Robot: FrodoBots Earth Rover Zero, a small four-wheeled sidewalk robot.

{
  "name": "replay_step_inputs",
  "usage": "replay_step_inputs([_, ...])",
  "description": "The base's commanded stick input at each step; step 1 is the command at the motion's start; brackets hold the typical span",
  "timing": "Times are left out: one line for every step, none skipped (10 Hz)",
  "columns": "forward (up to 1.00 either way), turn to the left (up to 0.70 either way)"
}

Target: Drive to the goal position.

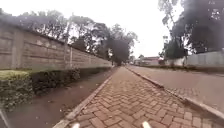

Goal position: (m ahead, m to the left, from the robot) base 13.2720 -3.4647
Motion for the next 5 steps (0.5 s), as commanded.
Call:
replay_step_inputs([0.7,-0.34])
replay_step_inputs([0.7,-0.32])
replay_step_inputs([0.7,-0.33])
replay_step_inputs([0.7,-0.34])
replay_step_inputs([0.7,0.1])
